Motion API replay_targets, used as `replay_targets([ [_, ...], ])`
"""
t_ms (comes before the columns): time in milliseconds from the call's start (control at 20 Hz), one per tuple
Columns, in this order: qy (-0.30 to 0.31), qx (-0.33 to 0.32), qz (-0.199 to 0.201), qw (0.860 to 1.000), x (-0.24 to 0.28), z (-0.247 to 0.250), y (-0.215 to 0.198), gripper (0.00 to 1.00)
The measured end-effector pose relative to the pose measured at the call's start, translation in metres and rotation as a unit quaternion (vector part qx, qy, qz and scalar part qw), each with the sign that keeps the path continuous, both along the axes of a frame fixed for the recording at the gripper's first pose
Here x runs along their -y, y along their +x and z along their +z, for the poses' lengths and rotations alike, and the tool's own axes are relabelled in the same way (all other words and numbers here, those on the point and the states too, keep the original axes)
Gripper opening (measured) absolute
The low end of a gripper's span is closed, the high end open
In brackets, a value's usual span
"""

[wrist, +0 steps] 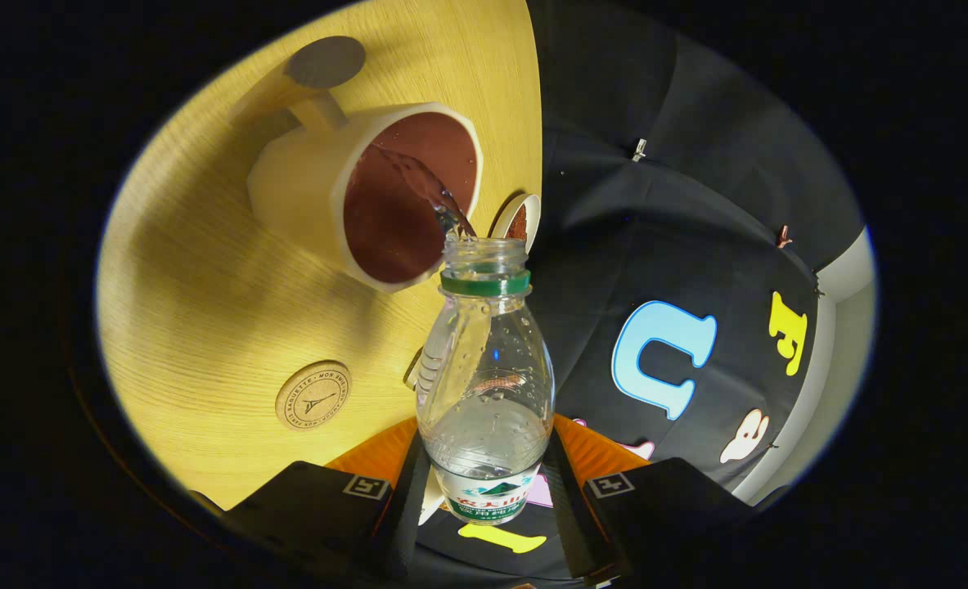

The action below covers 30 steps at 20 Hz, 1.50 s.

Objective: Take the bottle from table, then pour the juice into the cup, finally place the bottle on the coaster

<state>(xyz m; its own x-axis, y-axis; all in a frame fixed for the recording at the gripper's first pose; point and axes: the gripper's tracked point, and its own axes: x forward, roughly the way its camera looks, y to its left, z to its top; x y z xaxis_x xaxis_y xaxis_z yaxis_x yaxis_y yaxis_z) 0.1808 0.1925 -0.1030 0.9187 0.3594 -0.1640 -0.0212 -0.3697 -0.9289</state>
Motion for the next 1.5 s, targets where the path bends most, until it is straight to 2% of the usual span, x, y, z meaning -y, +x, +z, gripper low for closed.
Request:
replay_targets([
  [650, -0.036, 0.038, 0.038, 0.998, -0.008, 0.018, 0.009, 0.72],
  [1500, -0.117, 0.096, 0.110, 0.982, -0.024, 0.042, 0.006, 0.72],
])
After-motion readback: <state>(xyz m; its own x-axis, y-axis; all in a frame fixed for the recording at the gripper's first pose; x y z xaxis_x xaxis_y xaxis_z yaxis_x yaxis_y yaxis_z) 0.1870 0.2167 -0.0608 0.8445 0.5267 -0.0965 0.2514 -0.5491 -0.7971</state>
